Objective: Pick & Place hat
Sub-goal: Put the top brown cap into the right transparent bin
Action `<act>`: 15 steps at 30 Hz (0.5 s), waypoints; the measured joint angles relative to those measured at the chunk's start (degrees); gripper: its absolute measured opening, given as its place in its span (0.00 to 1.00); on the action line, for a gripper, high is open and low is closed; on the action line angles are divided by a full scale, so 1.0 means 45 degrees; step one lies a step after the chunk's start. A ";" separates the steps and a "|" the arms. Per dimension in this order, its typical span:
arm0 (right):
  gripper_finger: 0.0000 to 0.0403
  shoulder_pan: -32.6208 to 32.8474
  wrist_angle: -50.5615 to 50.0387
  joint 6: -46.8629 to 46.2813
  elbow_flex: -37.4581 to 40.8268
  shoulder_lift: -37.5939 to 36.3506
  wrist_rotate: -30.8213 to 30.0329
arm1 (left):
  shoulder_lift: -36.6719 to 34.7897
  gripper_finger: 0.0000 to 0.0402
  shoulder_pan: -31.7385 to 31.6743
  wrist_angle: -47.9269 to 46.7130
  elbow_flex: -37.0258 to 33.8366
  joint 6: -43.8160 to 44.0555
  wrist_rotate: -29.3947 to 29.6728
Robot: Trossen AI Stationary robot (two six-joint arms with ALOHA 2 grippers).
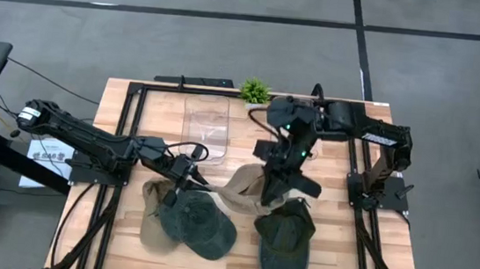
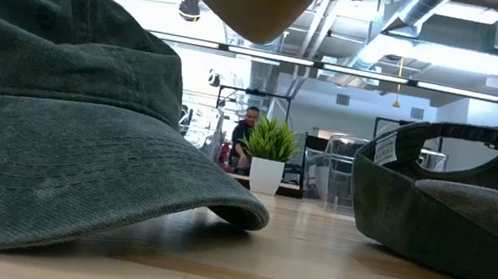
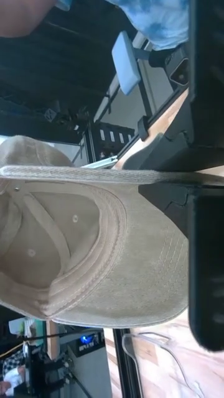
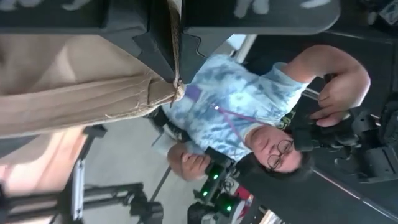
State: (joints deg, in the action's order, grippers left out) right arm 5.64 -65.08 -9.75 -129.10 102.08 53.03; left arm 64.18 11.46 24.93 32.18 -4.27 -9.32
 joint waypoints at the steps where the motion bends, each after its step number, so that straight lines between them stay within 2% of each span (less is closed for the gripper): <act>1: 0.00 -0.0138 -0.0016 0.0180 -0.0066 -0.0015 -0.0140 | 0.0000 0.04 0.0000 -0.0009 -0.0005 0.0004 0.0014; 12: 0.13 -0.1305 -0.0514 0.1615 -0.0110 0.0038 -0.0341 | 0.0015 0.04 -0.0010 -0.0153 -0.0049 0.0058 0.0057; 15: 0.15 -0.1443 -0.0511 0.1832 -0.0107 0.0055 -0.0841 | 0.0015 0.04 -0.0010 -0.0131 -0.0049 0.0058 0.0052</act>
State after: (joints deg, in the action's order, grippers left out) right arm -0.86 -67.37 -1.50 -129.58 102.32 49.25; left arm 64.25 11.42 24.34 31.97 -4.01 -9.08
